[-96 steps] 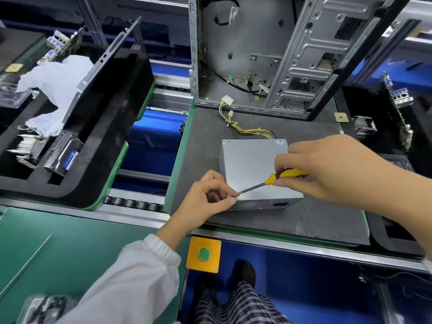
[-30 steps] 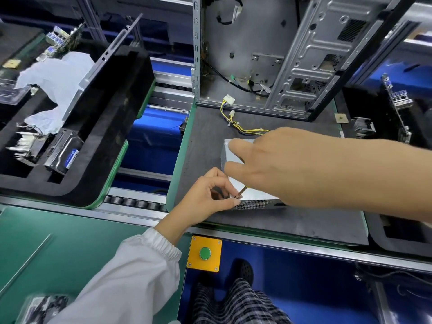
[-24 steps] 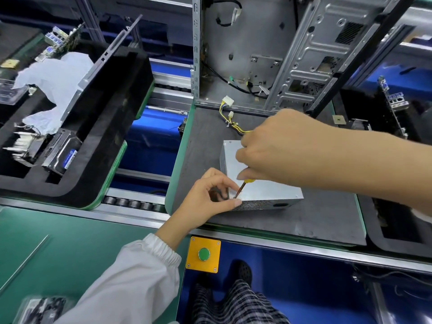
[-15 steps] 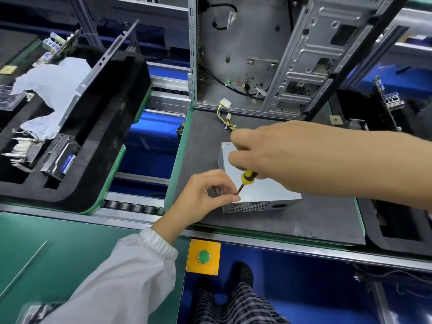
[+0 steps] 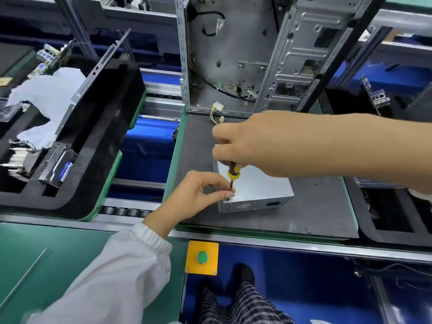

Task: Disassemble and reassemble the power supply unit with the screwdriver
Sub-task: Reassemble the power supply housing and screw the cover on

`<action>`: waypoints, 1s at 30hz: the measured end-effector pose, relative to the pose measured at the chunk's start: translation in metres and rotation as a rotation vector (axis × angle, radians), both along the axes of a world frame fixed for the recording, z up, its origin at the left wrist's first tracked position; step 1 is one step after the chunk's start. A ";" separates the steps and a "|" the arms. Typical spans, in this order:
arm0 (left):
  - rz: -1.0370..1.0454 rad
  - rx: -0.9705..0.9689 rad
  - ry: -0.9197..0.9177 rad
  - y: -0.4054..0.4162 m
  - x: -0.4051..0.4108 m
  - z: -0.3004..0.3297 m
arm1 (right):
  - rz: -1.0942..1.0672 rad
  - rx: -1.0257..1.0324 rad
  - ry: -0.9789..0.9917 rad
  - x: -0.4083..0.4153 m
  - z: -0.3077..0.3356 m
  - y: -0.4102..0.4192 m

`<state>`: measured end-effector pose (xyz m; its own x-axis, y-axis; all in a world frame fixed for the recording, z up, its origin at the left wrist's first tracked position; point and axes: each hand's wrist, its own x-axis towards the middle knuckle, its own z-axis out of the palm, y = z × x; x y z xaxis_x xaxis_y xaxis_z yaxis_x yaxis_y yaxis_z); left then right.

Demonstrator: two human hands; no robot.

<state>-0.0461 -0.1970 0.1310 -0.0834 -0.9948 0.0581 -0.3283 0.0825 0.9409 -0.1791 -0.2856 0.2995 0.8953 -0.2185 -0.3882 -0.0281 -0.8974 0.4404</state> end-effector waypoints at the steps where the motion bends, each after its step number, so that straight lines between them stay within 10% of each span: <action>1: -0.012 -0.005 0.003 0.000 -0.002 0.004 | 0.017 -0.053 -0.021 0.000 0.001 0.000; 30: 0.069 0.017 -0.207 0.000 -0.009 0.004 | 0.017 -0.165 0.084 -0.010 0.000 0.010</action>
